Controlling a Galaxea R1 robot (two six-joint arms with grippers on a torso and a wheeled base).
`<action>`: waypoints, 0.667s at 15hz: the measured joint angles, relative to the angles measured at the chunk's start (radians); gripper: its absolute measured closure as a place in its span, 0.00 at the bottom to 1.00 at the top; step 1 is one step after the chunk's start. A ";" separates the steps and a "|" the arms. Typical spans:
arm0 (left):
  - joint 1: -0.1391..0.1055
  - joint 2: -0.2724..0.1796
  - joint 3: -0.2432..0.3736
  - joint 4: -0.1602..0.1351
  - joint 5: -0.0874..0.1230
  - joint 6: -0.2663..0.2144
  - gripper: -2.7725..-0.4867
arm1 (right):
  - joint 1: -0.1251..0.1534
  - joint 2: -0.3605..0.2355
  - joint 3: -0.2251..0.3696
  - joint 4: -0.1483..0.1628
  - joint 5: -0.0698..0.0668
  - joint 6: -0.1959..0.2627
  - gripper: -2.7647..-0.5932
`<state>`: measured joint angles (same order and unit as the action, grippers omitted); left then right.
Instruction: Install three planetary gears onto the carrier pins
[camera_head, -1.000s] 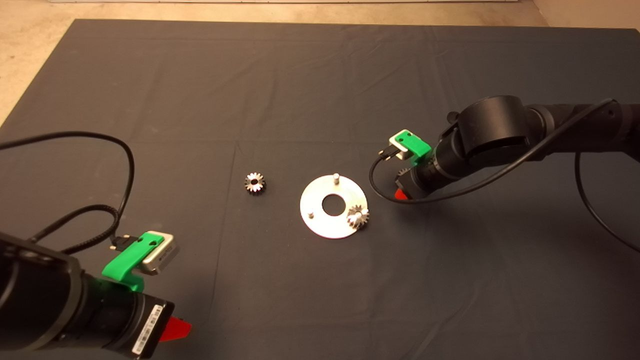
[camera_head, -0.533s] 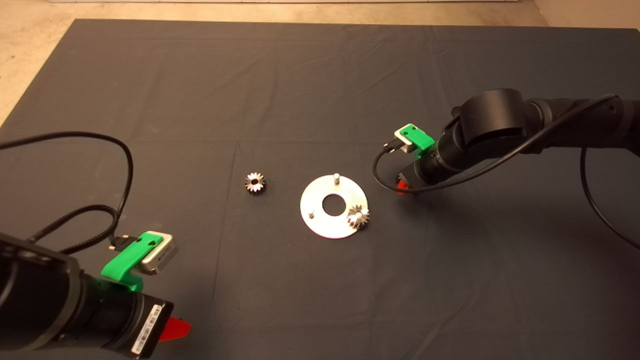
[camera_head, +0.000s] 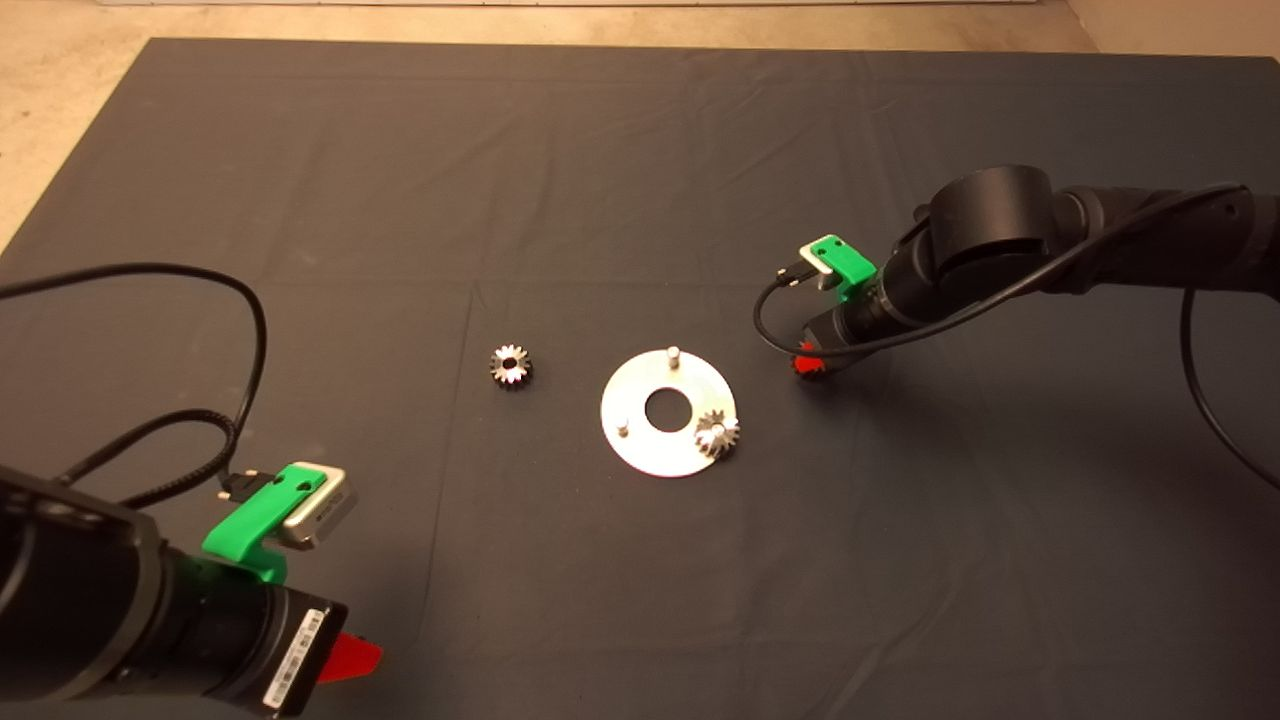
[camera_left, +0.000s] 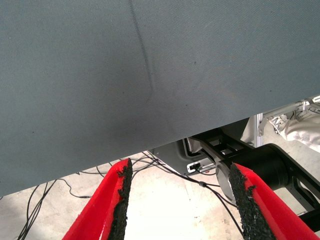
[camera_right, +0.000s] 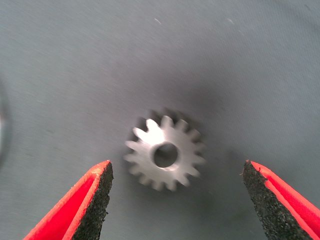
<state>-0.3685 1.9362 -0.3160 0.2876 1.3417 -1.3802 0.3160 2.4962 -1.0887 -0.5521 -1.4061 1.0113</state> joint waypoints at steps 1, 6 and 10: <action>0.000 0.000 0.000 0.000 0.000 0.000 0.64 | 0.000 0.000 -0.001 0.000 0.014 0.000 0.39; 0.000 -0.004 0.000 0.000 0.000 0.000 0.64 | 0.000 0.000 -0.002 0.000 0.017 0.000 0.39; 0.000 -0.003 0.000 0.000 0.000 0.000 0.64 | 0.000 -0.001 -0.002 0.000 0.017 0.000 0.39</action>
<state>-0.3685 1.9327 -0.3160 0.2877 1.3413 -1.3800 0.3155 2.4949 -1.0904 -0.5521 -1.3896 1.0113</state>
